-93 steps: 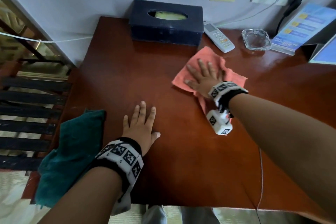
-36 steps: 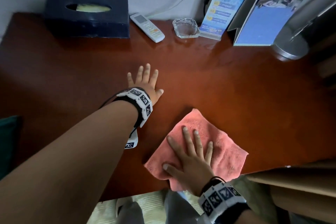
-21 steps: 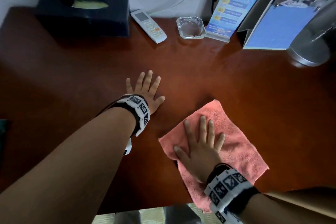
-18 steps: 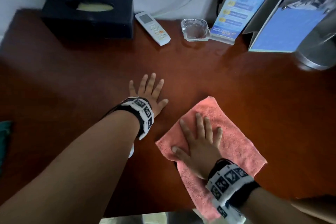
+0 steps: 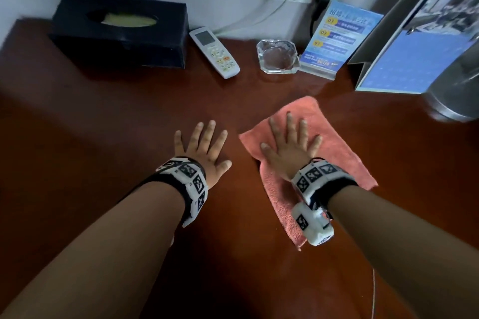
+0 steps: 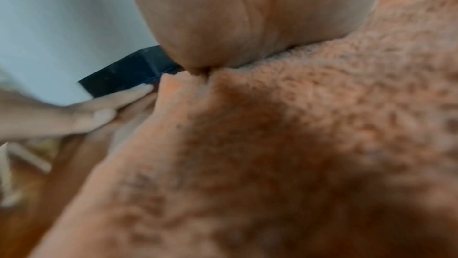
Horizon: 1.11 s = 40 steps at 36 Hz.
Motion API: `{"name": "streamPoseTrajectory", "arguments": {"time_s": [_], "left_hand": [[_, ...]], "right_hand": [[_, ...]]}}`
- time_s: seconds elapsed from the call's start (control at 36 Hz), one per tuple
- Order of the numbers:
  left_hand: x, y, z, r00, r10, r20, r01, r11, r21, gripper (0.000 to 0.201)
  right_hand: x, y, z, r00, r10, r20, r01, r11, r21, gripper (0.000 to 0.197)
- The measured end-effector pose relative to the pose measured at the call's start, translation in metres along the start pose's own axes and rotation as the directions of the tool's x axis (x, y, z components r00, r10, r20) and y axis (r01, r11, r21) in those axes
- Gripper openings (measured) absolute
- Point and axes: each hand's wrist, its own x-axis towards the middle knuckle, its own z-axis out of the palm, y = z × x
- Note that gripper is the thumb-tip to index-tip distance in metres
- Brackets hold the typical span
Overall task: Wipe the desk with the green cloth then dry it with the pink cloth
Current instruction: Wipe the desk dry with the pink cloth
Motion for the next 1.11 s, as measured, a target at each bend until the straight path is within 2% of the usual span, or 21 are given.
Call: {"name": "streamPoseTrajectory", "arguments": {"time_s": [0.08,0.14,0.25,0.33,0.42,0.53,0.64,0.78,0.86,0.94,1.0,1.06,1.11], "left_hand": [[-0.001,0.0,-0.003,1.0,0.0,0.021,0.0,1.0,0.014,0.066],[-0.002,0.001,-0.004,0.999,0.001,0.038,-0.002,1.0,0.026,0.066],[0.0,-0.001,-0.003,0.999,0.004,0.05,-0.005,1.0,0.024,0.067],[0.0,-0.001,-0.003,0.999,0.004,0.053,-0.005,1.0,0.023,0.067],[-0.001,-0.001,-0.003,0.999,0.01,0.041,-0.011,1.0,0.018,0.065],[-0.001,-0.003,-0.001,0.999,0.019,0.042,-0.019,1.0,0.012,0.064],[0.0,-0.002,-0.001,0.999,0.009,0.041,-0.009,1.0,0.006,0.066],[-0.001,-0.001,-0.002,1.0,-0.001,0.031,0.001,1.0,0.016,0.069],[-0.001,-0.001,-0.003,1.0,-0.007,0.029,0.006,1.0,0.009,0.069],[0.001,-0.002,0.0,1.0,-0.004,0.02,0.004,1.0,-0.003,0.072],[0.002,-0.003,0.0,1.0,-0.005,0.026,0.005,1.0,0.005,0.075],[0.003,-0.002,0.0,0.999,-0.014,0.046,0.014,1.0,0.011,0.072],[0.003,-0.001,-0.002,0.999,-0.02,0.048,0.019,1.0,0.023,0.069]], "right_hand": [[0.013,-0.017,-0.003,0.969,-0.245,-0.015,0.243,0.967,-0.069,0.057],[0.024,-0.026,-0.007,0.939,-0.343,0.008,0.342,0.933,-0.112,0.056],[0.04,-0.033,-0.012,0.891,-0.448,0.077,0.454,0.867,-0.208,0.056],[0.05,-0.024,-0.017,0.88,-0.464,0.096,0.474,0.857,-0.201,0.058],[0.069,0.002,-0.031,0.93,-0.363,0.051,0.366,0.922,-0.124,0.064],[0.089,0.053,-0.047,0.995,-0.103,-0.016,0.102,0.993,-0.058,0.071],[0.089,0.091,-0.055,0.989,0.097,-0.113,-0.096,0.995,0.015,0.073],[0.085,0.067,-0.05,0.984,0.14,-0.108,-0.137,0.99,0.035,0.073],[0.077,0.036,-0.04,0.996,-0.011,-0.083,0.006,0.998,-0.069,0.086],[0.064,0.005,-0.028,0.986,-0.166,-0.022,0.161,0.975,-0.151,0.067],[0.052,-0.016,-0.021,0.956,-0.287,0.054,0.292,0.943,-0.159,0.064],[0.043,-0.032,-0.016,0.905,-0.407,0.122,0.422,0.894,-0.151,0.064],[0.042,-0.036,-0.014,0.874,-0.47,0.123,0.485,0.861,-0.156,0.062]]}}
